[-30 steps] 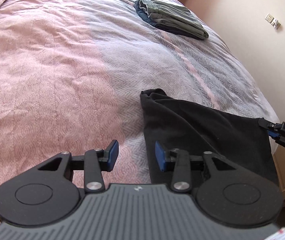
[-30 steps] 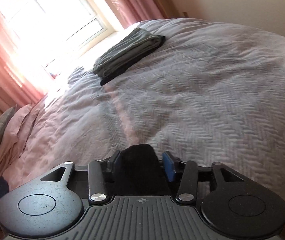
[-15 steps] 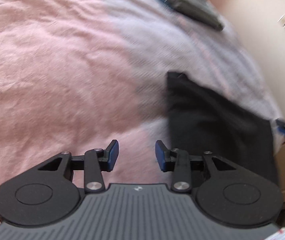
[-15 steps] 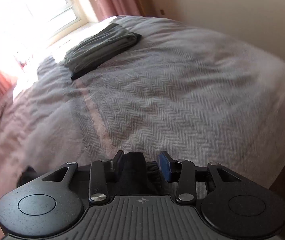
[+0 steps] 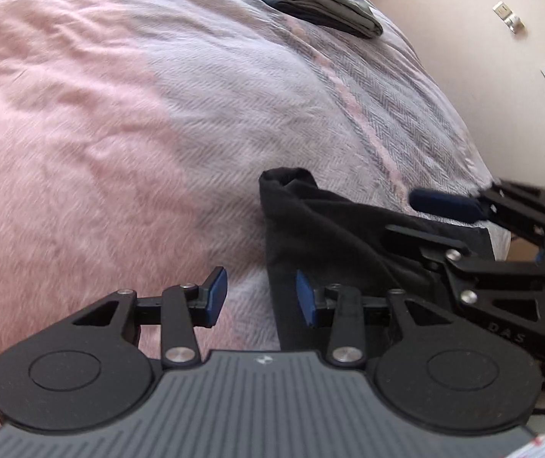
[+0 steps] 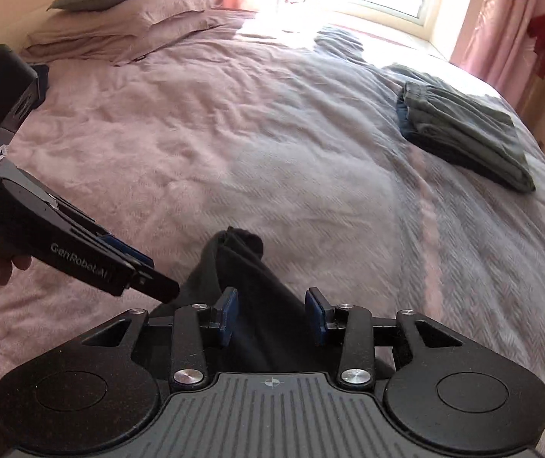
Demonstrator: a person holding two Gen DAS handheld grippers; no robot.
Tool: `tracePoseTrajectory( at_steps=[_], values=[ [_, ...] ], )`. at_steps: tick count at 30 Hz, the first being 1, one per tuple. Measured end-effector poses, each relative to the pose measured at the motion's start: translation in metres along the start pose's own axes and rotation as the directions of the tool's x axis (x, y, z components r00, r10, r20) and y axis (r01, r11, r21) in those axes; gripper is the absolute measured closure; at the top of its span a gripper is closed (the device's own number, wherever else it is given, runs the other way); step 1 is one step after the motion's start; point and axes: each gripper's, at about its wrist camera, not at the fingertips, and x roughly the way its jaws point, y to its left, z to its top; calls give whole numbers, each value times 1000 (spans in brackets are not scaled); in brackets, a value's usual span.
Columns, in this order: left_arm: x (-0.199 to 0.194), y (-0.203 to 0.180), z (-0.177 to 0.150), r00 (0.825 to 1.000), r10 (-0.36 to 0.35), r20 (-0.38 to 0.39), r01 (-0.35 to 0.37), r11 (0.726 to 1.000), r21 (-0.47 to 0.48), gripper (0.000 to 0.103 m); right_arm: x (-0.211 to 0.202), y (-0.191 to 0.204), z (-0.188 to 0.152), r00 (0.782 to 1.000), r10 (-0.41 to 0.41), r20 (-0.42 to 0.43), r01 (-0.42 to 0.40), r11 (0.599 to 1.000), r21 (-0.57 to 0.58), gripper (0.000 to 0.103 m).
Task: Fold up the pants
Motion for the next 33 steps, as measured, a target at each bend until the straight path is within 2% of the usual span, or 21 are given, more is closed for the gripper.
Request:
tracePoseTrajectory(
  at_steps=[6,8,10,12,13,14,15,16,17,18,19,21,23,25,29,31,33],
  values=[
    [10,7,8,1000,-23,1,23,1000,-14,70,38,-6,12,992,114,-59,-121,983,-137,69],
    [12,7,9,1000,-14,-3,14,1000,-21,71,39,-6,11,985,163,-63,-172,966,-192,102],
    [12,8,8,1000,-11,-1,11,999,-30,71,40,-4,9,982,180,-51,-187,949,-252,103],
    [11,9,9,1000,-25,7,26,999,-43,71,36,-5,8,982,191,0,-184,946,-269,103],
    [11,9,8,999,-36,16,37,998,-47,71,34,-11,8,980,194,37,-181,957,-228,103],
    [10,8,8,999,-46,26,47,997,-53,71,35,-21,8,982,176,71,-165,976,-141,103],
    [11,7,9,998,-48,26,50,997,-59,71,40,-34,6,986,150,75,-149,989,-18,103],
    [13,6,9,999,-45,18,46,997,-61,71,48,-49,1,994,102,48,-107,985,137,103],
    [14,5,8,999,-46,16,47,997,-59,71,54,-62,-6,997,79,24,-83,956,282,103],
    [15,3,8,999,-45,17,46,997,-54,71,56,-70,-12,995,98,25,-100,914,393,103],
    [15,3,7,999,-44,18,45,998,-52,72,53,-73,-14,993,111,51,-122,884,451,103],
    [14,7,7,997,-75,33,77,994,-82,72,47,-70,-9,988,131,85,-155,880,448,103],
    [13,15,9,992,-119,48,125,981,-152,72,45,-66,2,986,152,74,-168,921,352,103],
    [12,19,11,988,-142,66,152,972,-181,72,46,-66,10,985,171,38,-175,945,275,103],
    [21,17,15,987,-154,54,161,973,-164,73,50,-71,11,977,209,44,-213,939,271,90],
    [29,20,16,982,-186,47,191,966,-175,85,56,-72,8,965,257,41,-258,922,289,90],
    [32,22,18,979,-196,49,201,966,-165,87,61,-70,6,965,258,40,-258,921,293,90]
  ],
)
